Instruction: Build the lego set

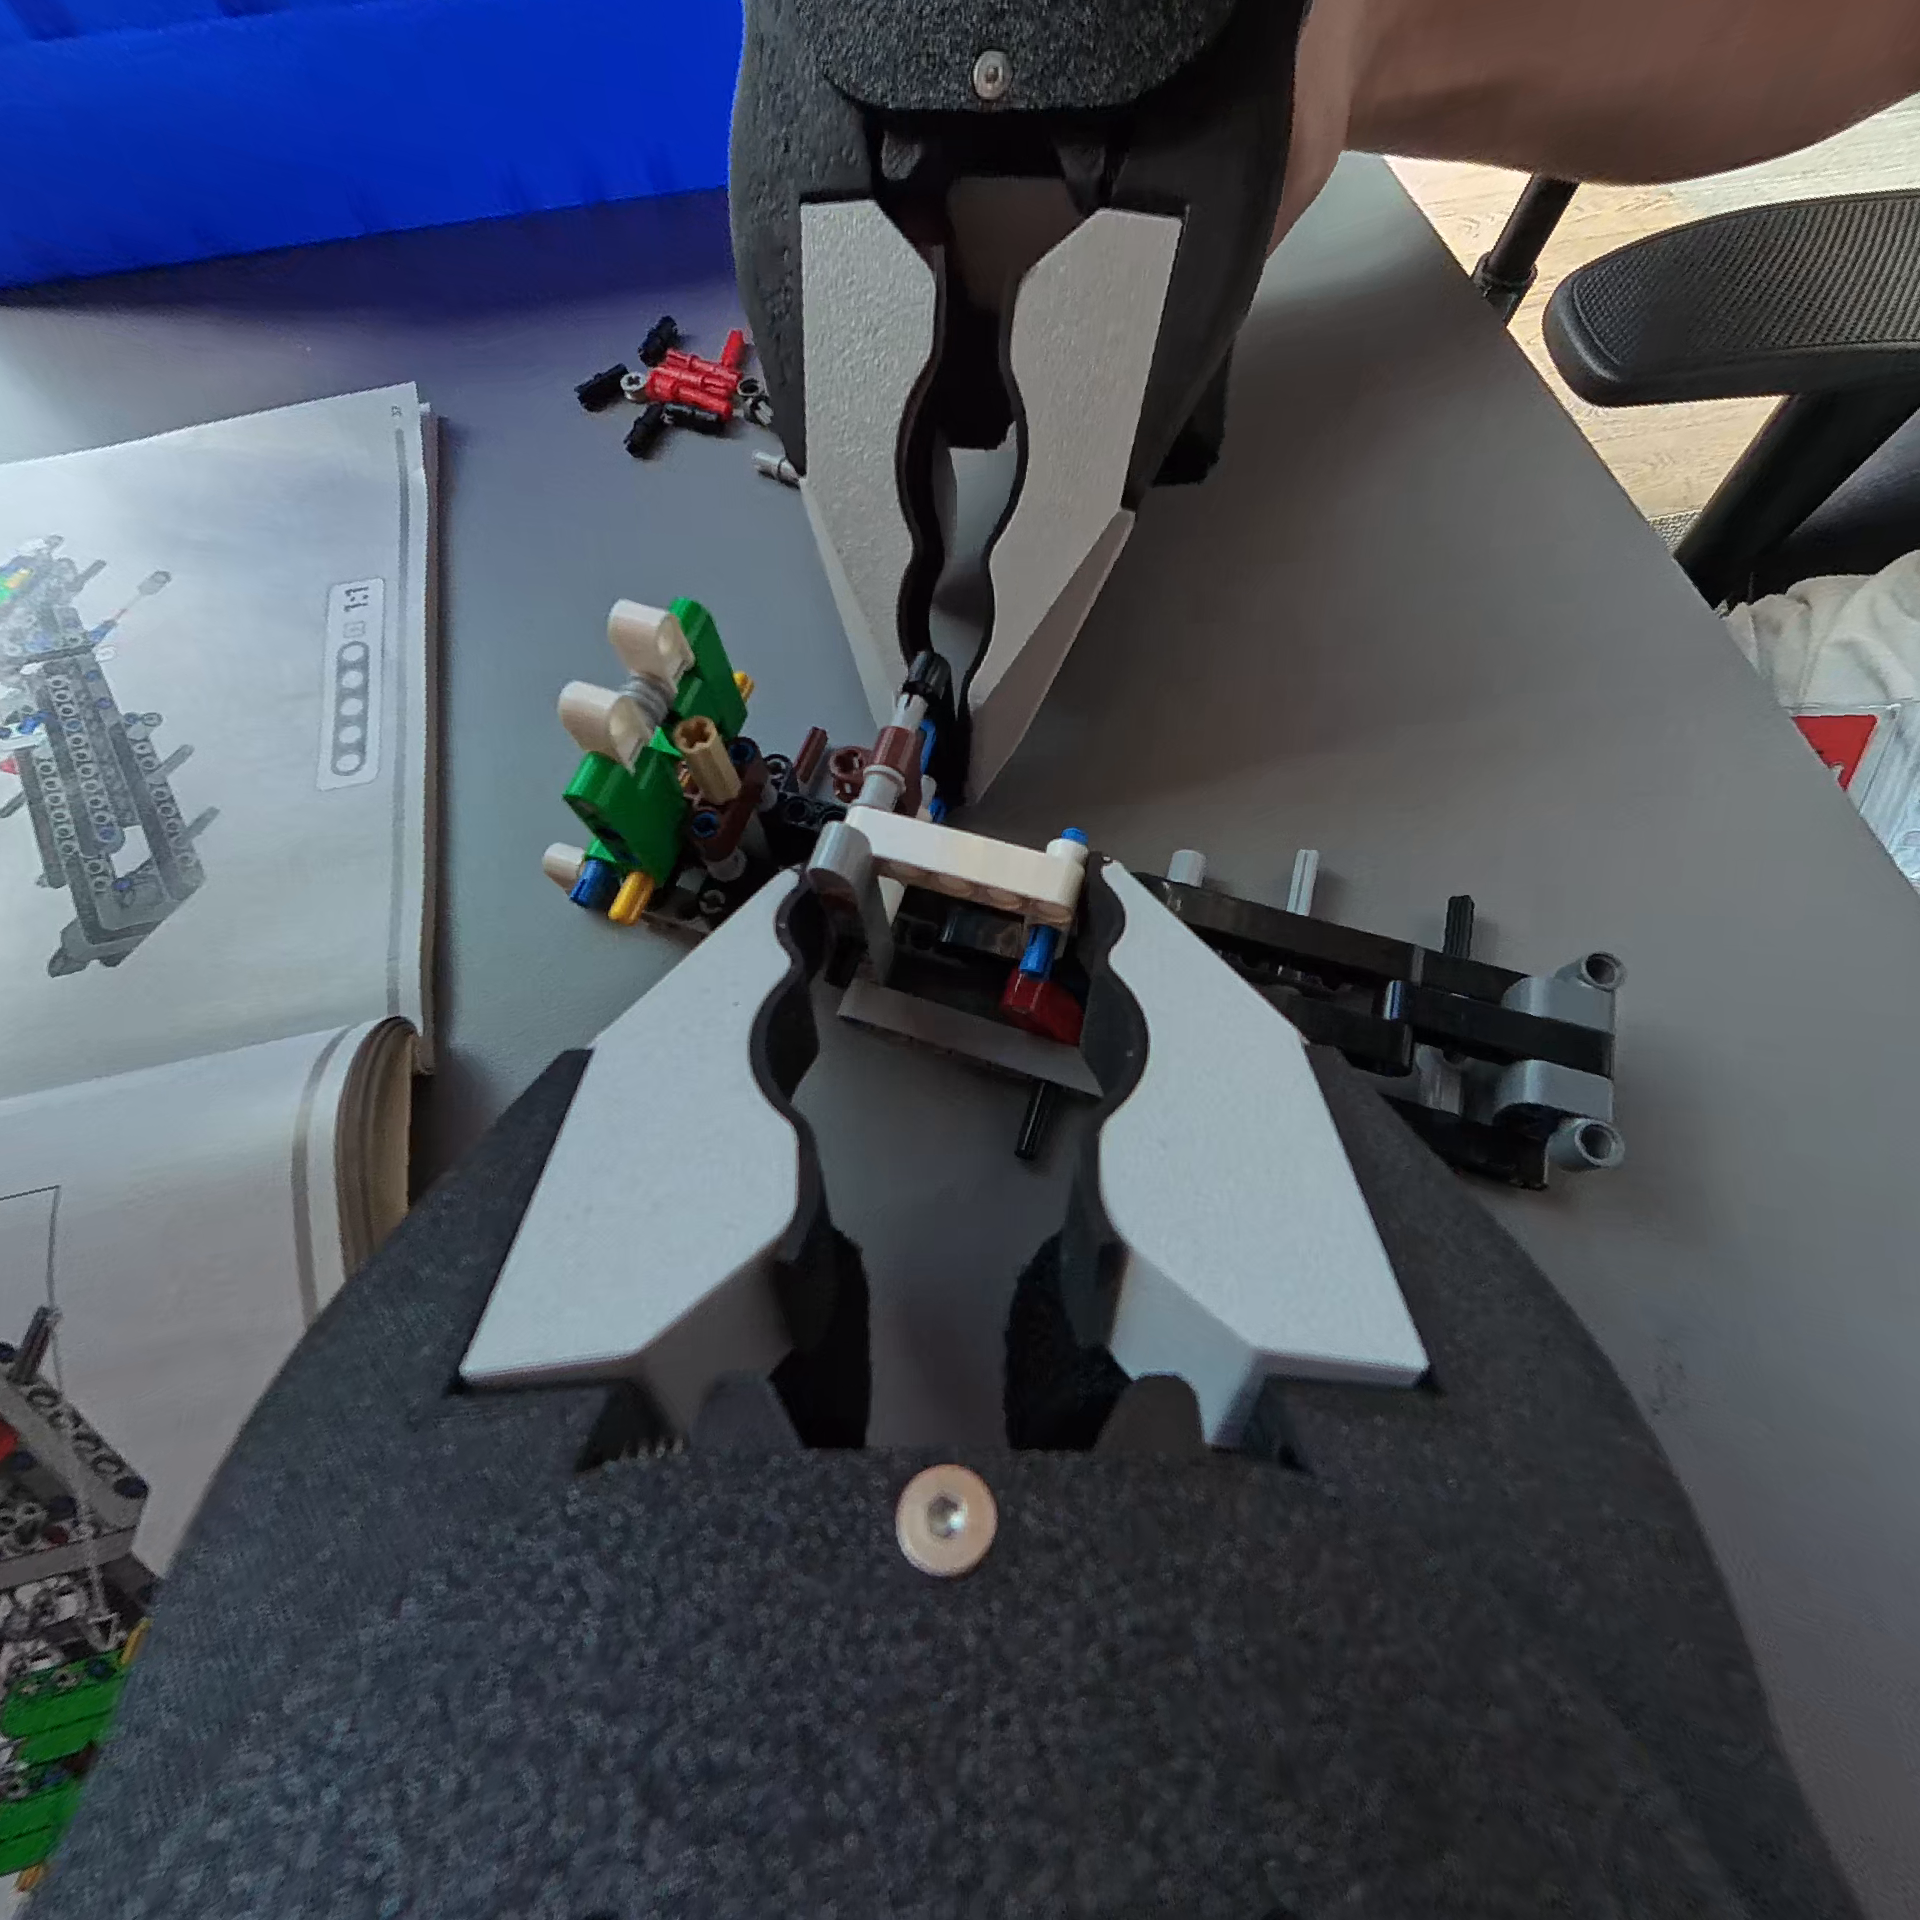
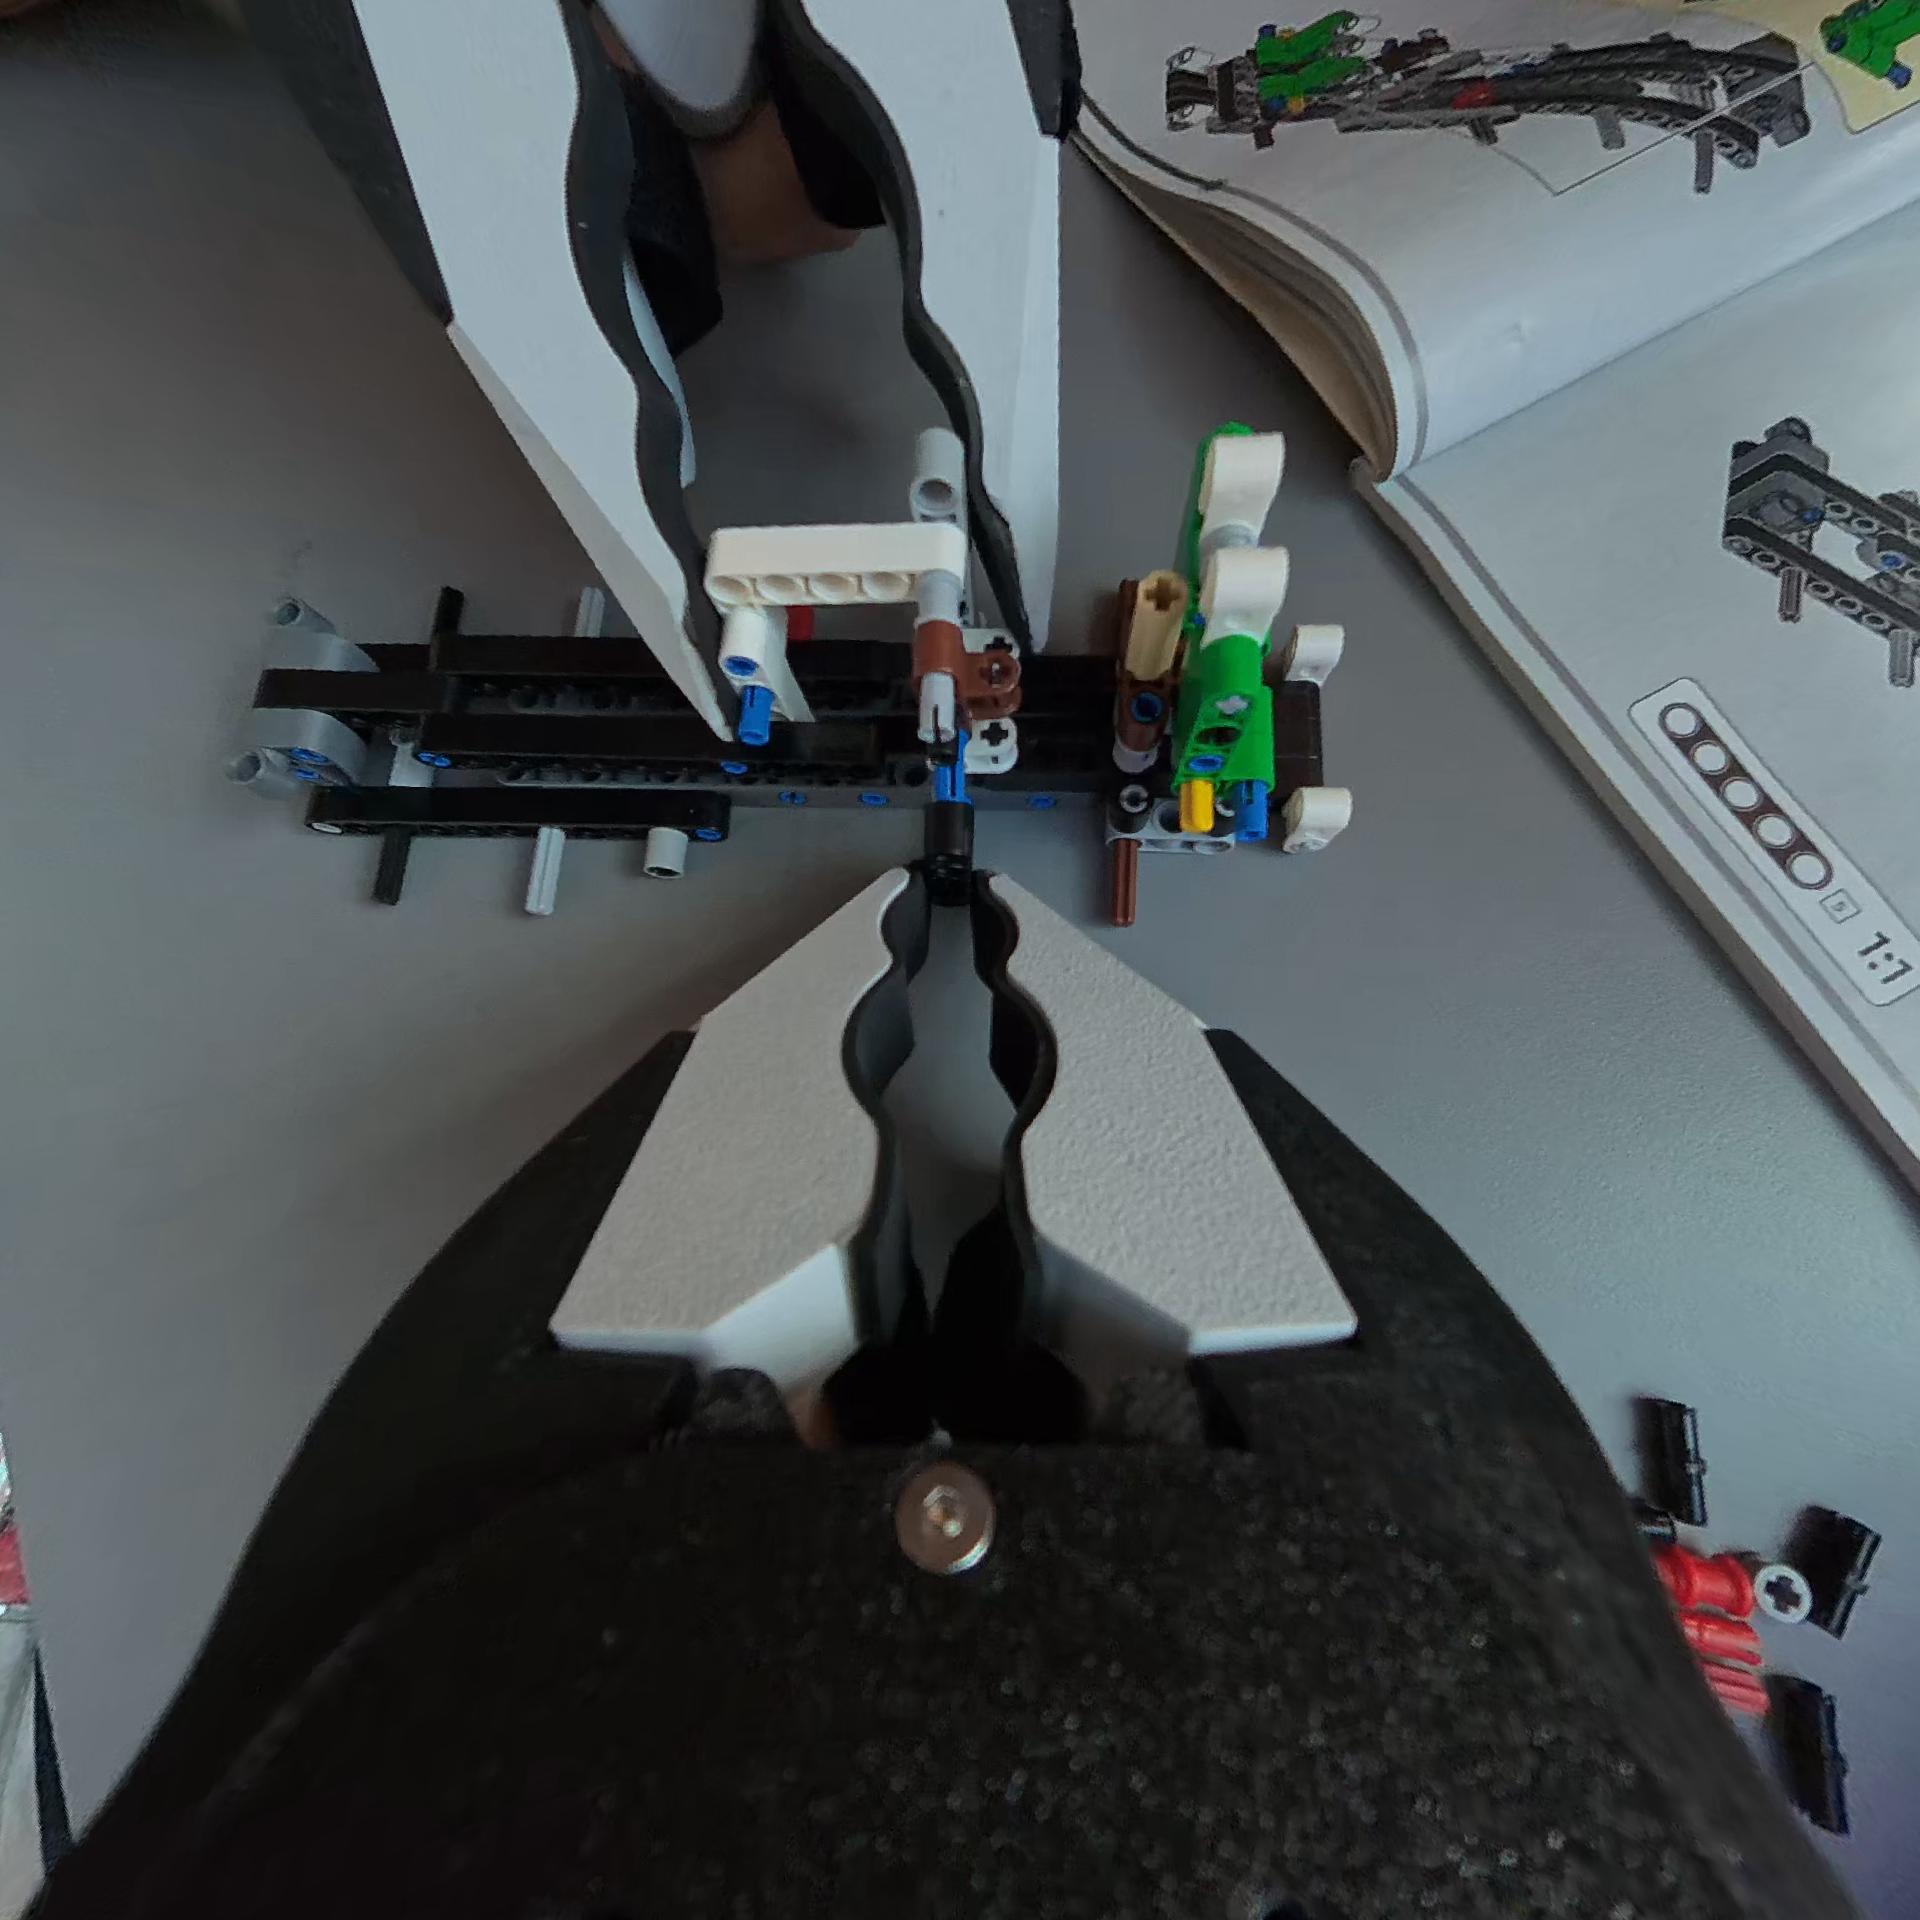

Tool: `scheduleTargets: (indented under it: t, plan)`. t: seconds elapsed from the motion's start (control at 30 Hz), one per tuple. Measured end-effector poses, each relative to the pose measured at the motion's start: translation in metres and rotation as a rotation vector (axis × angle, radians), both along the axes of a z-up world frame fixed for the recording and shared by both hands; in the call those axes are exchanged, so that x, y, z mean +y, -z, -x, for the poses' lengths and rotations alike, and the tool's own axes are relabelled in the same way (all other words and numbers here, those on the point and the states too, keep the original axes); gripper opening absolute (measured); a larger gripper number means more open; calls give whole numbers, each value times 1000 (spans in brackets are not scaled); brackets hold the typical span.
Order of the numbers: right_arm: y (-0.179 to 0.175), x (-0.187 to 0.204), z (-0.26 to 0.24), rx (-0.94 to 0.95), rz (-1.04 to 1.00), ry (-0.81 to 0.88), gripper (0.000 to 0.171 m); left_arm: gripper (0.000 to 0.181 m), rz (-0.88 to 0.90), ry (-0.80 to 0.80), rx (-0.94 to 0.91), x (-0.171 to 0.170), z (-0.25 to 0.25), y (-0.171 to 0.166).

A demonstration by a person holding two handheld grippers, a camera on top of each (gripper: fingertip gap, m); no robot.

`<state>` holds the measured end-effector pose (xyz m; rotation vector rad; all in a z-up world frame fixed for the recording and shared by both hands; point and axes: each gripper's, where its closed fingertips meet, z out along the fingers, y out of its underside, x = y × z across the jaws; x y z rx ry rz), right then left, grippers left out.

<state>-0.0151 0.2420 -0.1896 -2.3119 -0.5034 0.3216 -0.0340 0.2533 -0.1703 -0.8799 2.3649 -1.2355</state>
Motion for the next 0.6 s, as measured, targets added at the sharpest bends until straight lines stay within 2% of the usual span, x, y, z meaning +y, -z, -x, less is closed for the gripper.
scheduleTargets:
  t: [0.17, 0.37, 0.5, 0.6]
  plan:
    - [0, 0, -1, -28, -1, 1, 8, 48, 0, -1, 0, 0, 0, 0]
    - [-4, -7, -5, -36, -20, 13, 17, 48, 1, -3, 1, 0, 0, 0]
    - [-18, -4, -1, 3, -108, 19, 16, 48, 1, -2, 2, 0, 0, 0]
    - [-18, 1, -2, -50, -138, 16, 7, 48, 1, -3, 1, 0, 0, 0]
